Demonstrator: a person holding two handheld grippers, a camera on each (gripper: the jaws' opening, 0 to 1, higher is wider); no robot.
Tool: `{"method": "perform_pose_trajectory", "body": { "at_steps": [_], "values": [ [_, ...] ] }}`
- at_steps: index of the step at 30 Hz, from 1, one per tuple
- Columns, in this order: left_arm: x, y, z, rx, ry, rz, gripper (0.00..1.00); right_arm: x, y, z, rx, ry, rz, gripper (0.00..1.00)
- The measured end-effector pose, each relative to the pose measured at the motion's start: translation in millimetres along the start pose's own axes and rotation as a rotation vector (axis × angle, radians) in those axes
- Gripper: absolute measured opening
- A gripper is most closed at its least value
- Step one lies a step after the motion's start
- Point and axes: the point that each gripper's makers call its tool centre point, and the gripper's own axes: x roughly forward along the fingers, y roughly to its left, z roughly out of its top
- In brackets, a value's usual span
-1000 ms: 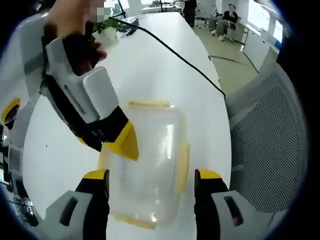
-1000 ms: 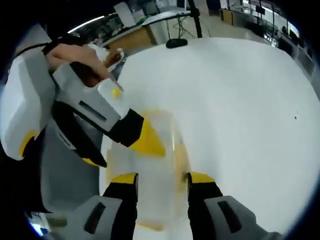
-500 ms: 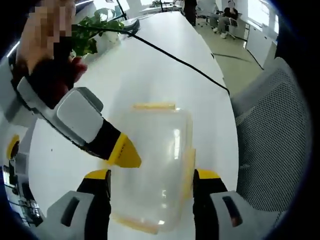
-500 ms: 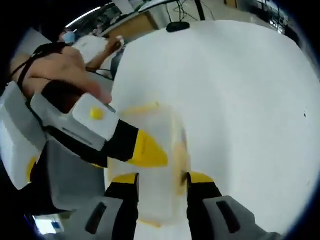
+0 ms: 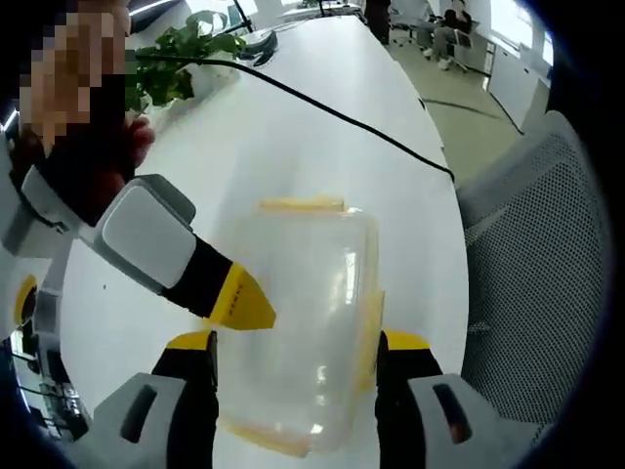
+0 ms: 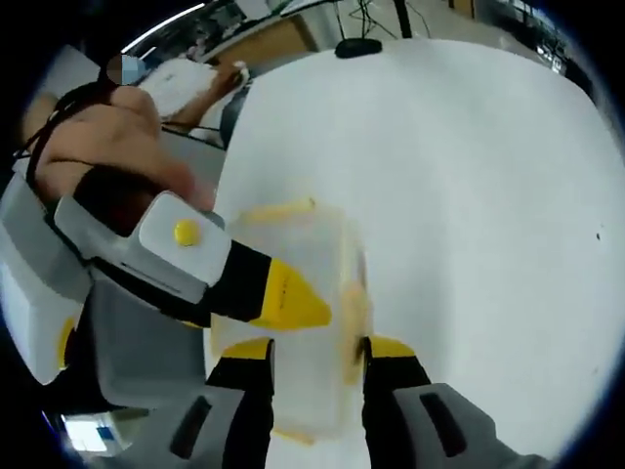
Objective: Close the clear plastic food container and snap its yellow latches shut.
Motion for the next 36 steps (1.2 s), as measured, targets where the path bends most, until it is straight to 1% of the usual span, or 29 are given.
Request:
{"method": "perform_pose_trajectory", "body": {
  "at_steps": [5, 6, 7, 8, 11, 12, 13, 15, 19, 20, 22, 24, 27, 31, 36],
  "values": [
    [1, 0.4, 0.0, 0.0, 0.005, 0.007, 0.64, 0, 2, -0.8, 0.012, -0.009, 0.009, 0.32],
    [1, 0.3, -0.2, 0.001, 0.006, 0.009, 0.64, 0, 2, -0.8, 0.013, -0.009, 0.012, 0.3],
    [1, -3.6, -1.4, -0.006, 0.012, -0.01, 0.64, 3, 1, 6.8, 0.012, -0.044, 0.004, 0.3],
    [0, -0.4, 0.0, -0.001, 0.01, 0.004, 0.64, 0, 3, 0.3, 0.006, -0.006, 0.017, 0.3],
    [1, 0.7, 0.4, -0.001, 0.011, 0.011, 0.64, 0, 2, 1.3, 0.003, 0.004, 0.019, 0.3],
    [1, -0.9, -1.8, -0.005, 0.022, 0.013, 0.63, 0, 1, 1.5, 0.007, 0.007, 0.015, 0.3],
    [0, 1.8, -1.1, -0.004, 0.022, 0.019, 0.63, 0, 0, 1.5, 0.006, 0.012, 0.016, 0.3],
    [-1, 4.5, -2.1, 0.0, 0.016, 0.011, 0.63, 2, 1, 2.2, 0.014, 0.032, 0.009, 0.3],
    [0, 3.0, -1.7, 0.003, 0.014, 0.018, 0.64, 2, -1, -0.1, -0.007, 0.061, 0.002, 0.31],
    [1, 2.8, -1.3, 0.006, 0.018, 0.019, 0.64, 2, -2, -1.2, -0.002, 0.06, 0.004, 0.31],
    [2, 2.4, -1.8, 0.009, 0.023, 0.026, 0.64, 1, -1, -2.3, 0.013, 0.036, 0.015, 0.31],
    [3, 2.7, -2.1, 0.011, 0.023, 0.033, 0.64, 2, -1, -3.1, 0.017, 0.012, 0.023, 0.31],
    [3, 3.6, -1.8, 0.013, 0.026, 0.039, 0.64, 2, 0, -3.5, 0.013, -0.005, 0.03, 0.31],
    [4, 3.9, -2.1, 0.016, 0.032, 0.047, 0.65, 2, 3, -2.1, 0.003, -0.01, 0.033, 0.32],
    [4, 2.9, -3.0, 0.016, 0.025, 0.054, 0.65, 2, 5, -1.5, 0.012, -0.006, 0.024, 0.33]
  ]
}}
